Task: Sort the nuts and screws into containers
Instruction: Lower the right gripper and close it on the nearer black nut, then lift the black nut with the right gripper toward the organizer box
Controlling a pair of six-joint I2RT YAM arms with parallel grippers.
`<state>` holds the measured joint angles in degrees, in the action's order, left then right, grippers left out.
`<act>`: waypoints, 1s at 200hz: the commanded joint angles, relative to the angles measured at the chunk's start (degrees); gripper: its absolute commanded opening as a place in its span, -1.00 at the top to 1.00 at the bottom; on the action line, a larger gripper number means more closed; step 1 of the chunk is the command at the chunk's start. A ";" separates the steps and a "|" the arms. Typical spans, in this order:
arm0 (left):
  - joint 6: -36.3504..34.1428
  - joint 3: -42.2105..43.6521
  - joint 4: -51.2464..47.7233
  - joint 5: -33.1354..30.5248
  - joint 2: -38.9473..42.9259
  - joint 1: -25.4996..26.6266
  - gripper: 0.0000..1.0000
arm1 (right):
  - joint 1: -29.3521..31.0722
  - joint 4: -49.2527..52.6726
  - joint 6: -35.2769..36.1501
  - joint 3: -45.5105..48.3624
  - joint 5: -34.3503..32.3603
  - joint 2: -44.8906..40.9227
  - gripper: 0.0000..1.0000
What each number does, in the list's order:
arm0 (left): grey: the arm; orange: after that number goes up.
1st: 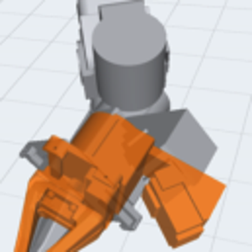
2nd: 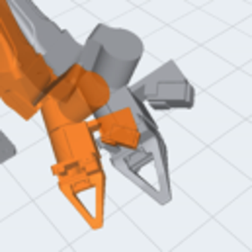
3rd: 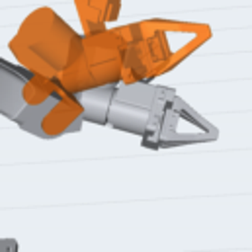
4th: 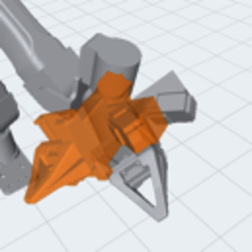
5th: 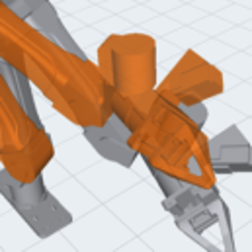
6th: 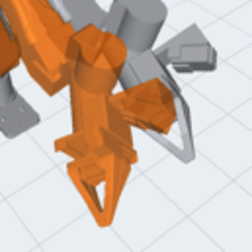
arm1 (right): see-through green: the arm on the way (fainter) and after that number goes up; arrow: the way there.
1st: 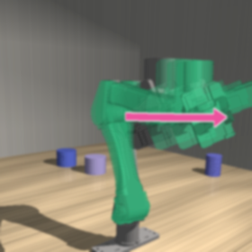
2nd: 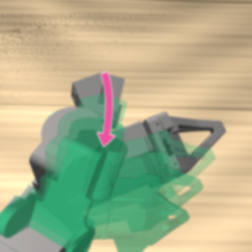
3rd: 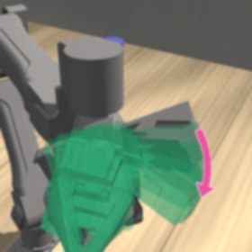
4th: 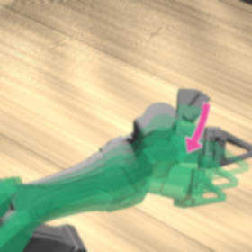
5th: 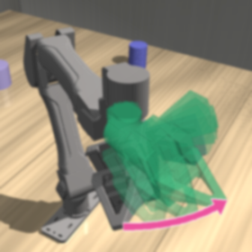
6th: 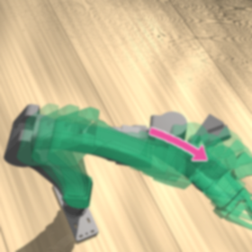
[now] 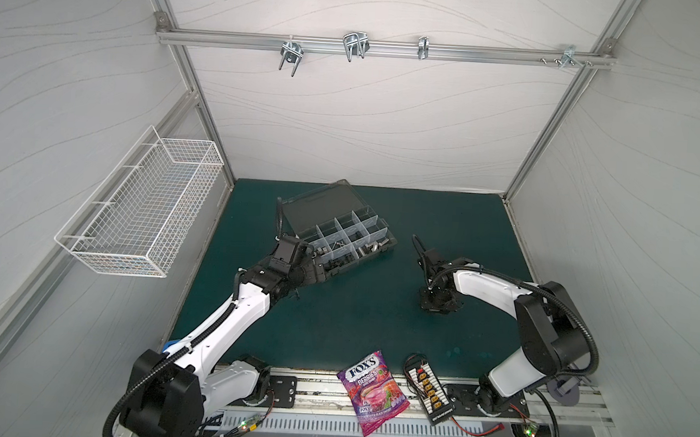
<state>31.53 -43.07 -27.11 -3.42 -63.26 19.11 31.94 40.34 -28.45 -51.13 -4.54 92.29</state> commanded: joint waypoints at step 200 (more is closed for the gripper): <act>-0.06 -2.61 0.55 0.17 0.27 -0.31 -0.99 | 4.57 0.13 4.99 -33.98 0.37 9.73 1.00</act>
<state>31.55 -43.07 -27.09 -3.38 -63.26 19.14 35.51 42.28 -25.65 -79.40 -4.95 97.67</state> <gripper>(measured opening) 0.993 0.229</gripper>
